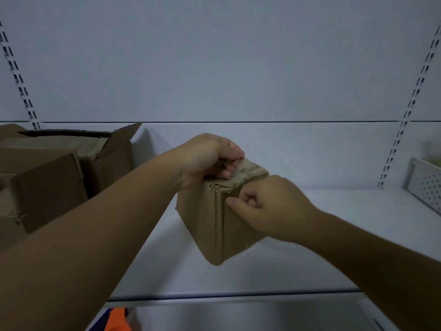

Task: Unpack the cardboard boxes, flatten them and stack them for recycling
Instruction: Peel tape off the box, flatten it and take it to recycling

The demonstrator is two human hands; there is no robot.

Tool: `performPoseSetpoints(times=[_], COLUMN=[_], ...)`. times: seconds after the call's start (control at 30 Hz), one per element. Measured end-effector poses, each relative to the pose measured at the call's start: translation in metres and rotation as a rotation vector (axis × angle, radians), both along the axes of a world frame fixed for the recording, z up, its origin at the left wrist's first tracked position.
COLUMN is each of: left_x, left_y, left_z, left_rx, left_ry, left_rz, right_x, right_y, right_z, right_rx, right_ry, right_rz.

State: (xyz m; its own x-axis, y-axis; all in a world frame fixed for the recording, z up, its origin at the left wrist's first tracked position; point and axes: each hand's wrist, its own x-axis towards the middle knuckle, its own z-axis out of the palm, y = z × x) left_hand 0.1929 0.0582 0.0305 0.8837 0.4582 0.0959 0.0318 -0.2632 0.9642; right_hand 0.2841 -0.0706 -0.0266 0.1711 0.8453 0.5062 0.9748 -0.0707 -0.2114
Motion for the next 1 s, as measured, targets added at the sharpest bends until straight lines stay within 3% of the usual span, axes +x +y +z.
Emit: performPoseSetpoints(times=[0.37, 0.53, 0.63, 0.73, 0.83, 1.0], left_x=[0.002, 0.003, 0.003, 0.002, 0.004, 0.009], left_y=[0.002, 0.001, 0.002, 0.001, -0.002, -0.003], left_z=[0.000, 0.000, -0.001, -0.001, 0.000, 0.002], left_rx=[-0.008, -0.006, 0.001, 0.024, 0.042, 0.038], left_ry=[0.014, 0.027, 0.030, 0.035, 0.042, 0.068], left_rz=[0.006, 0.005, 0.014, 0.022, 0.023, 0.089], right_x=[-0.014, -0.015, -0.019, -0.015, 0.007, 0.035], right_y=[0.004, 0.008, 0.010, 0.010, 0.005, 0.010], right_z=[-0.011, -0.013, -0.011, -0.001, 0.022, 0.068], right_rx=[0.108, 0.045, 0.206, 0.050, -0.176, -0.602], right_ry=[-0.079, -0.118, -0.209, -0.282, -0.248, 0.245], right_rz=[-0.089, -0.183, -0.177, -0.199, -0.003, 0.244])
